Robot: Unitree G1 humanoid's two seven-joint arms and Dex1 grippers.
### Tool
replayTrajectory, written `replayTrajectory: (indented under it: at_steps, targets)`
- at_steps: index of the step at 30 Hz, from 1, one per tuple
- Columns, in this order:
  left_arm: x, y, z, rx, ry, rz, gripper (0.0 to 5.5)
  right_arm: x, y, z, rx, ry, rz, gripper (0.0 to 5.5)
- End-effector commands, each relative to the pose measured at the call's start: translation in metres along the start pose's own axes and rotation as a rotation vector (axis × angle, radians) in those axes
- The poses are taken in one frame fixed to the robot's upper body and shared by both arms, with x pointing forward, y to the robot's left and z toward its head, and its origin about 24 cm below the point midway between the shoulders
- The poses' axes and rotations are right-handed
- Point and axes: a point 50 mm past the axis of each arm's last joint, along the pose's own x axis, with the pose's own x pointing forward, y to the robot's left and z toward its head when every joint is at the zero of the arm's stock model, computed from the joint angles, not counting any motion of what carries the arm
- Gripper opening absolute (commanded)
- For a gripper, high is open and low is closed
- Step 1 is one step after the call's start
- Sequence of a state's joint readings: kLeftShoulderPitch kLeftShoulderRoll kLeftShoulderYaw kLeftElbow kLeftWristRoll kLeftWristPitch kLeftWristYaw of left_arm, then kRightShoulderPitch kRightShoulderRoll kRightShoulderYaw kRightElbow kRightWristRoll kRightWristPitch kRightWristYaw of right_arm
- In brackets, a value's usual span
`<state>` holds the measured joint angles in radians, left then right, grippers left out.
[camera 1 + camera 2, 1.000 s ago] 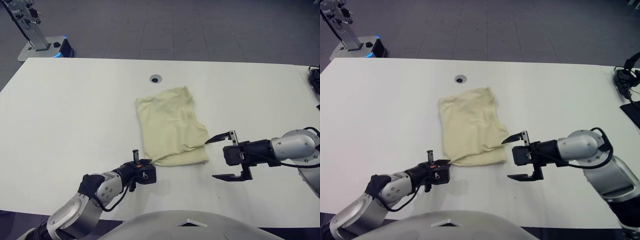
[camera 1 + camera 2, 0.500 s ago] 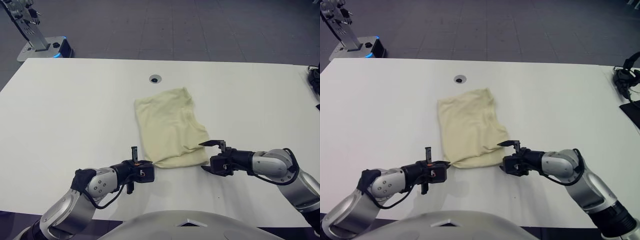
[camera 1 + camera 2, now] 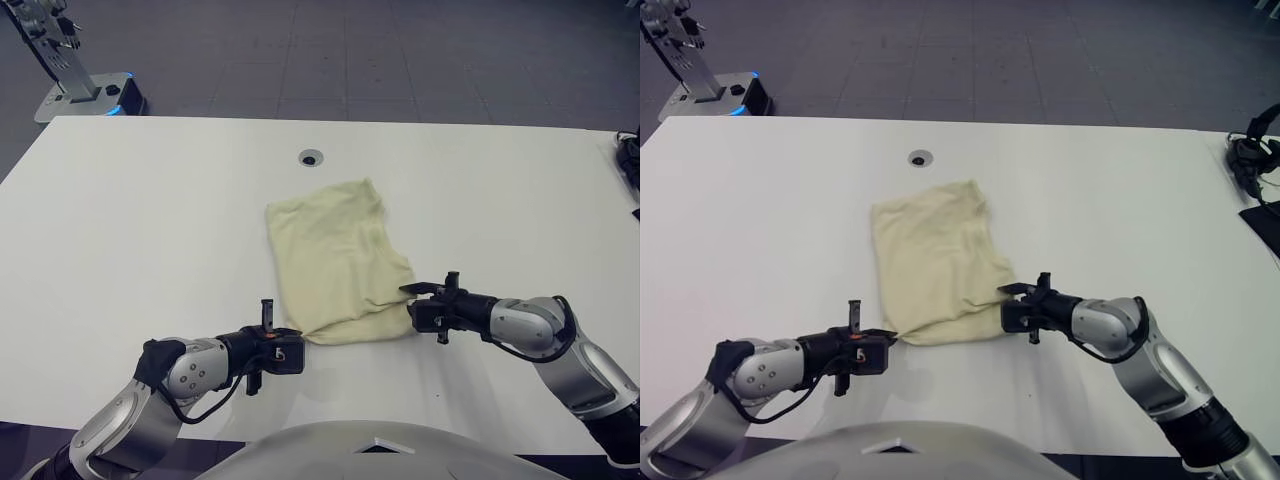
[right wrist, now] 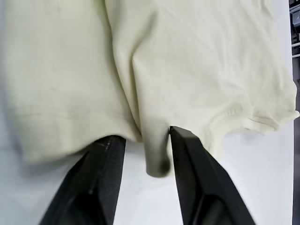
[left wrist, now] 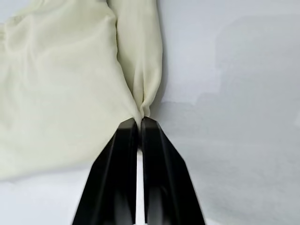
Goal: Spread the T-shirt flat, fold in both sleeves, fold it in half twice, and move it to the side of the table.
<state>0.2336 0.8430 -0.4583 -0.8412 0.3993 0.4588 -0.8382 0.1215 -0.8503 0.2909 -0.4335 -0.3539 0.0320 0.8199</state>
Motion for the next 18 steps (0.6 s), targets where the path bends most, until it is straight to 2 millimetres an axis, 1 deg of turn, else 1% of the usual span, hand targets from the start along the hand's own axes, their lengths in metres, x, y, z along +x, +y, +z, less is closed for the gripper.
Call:
replayTrajectory:
  at_steps: [1, 3, 6, 7, 11, 14, 16, 18]
  targets:
    - [-0.001, 0.002, 0.001, 0.009, -0.003, 0.012, 0.0, 0.002, 0.005, -0.002, 0.003, 0.001, 0.031, 0.88]
    - [-0.002, 0.001, 0.0, 0.005, -0.003, 0.009, 0.0, 0.002, 0.003, -0.004, -0.005, 0.004, 0.029, 0.51]
    - [-0.003, 0.001, -0.002, 0.003, -0.009, -0.006, 0.0, 0.003, -0.001, -0.009, -0.014, 0.01, 0.023, 0.08]
    - [-0.003, 0.001, -0.002, -0.002, -0.015, -0.014, 0.0, 0.003, -0.001, -0.009, -0.015, 0.009, 0.023, 0.01]
    - [-0.008, 0.005, -0.006, -0.052, -0.045, -0.043, 0.0, 0.0, 0.0, -0.008, 0.023, -0.029, 0.06, 0.01]
    - [-0.016, 0.013, -0.017, -0.101, -0.062, -0.107, 0.0, -0.015, 0.01, -0.007, 0.14, -0.077, 0.242, 0.01]
    - [-0.021, 0.012, -0.022, -0.119, -0.067, -0.164, 0.0, -0.023, 0.007, -0.009, 0.179, -0.084, 0.317, 0.01]
    - [-0.025, 0.009, -0.022, -0.154, -0.094, -0.224, 0.0, -0.029, 0.001, -0.01, 0.204, -0.086, 0.356, 0.01]
